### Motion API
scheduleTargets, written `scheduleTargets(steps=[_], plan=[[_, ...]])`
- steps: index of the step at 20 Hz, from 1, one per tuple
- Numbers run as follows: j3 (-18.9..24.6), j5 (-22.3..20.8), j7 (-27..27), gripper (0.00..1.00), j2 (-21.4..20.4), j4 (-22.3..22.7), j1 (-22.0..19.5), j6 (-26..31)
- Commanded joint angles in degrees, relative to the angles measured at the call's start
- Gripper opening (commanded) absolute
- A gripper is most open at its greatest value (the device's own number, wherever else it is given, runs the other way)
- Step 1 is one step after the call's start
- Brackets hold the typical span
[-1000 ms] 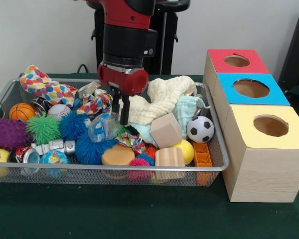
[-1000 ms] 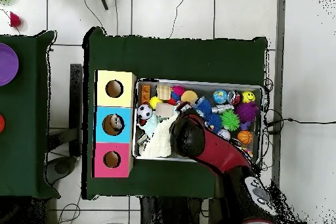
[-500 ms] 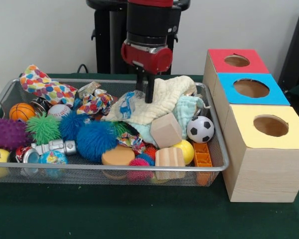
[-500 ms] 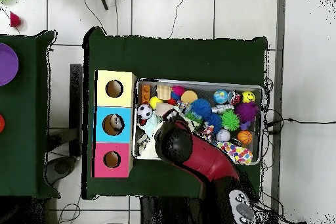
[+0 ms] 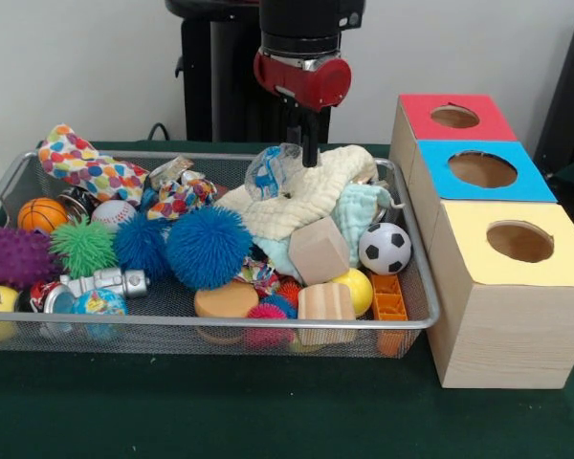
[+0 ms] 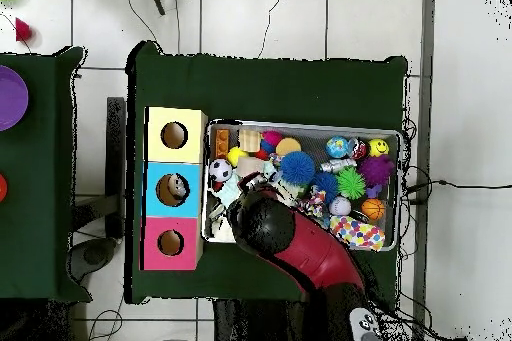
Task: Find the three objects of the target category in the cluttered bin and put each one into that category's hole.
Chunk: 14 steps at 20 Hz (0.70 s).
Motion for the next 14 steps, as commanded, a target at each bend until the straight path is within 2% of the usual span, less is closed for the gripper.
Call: scheduleTargets(steps=[1,7,14], plan=[[6.7,5.3,11.2,0.00,-0.3,1.2,-2.9,8.2],[7.1,6.1,9.3,0.00,0.4,-1.2,-4.0,11.0],[11.2,8.6,7.7,0.00,0.2,-0.5,-7.2,14.5]])
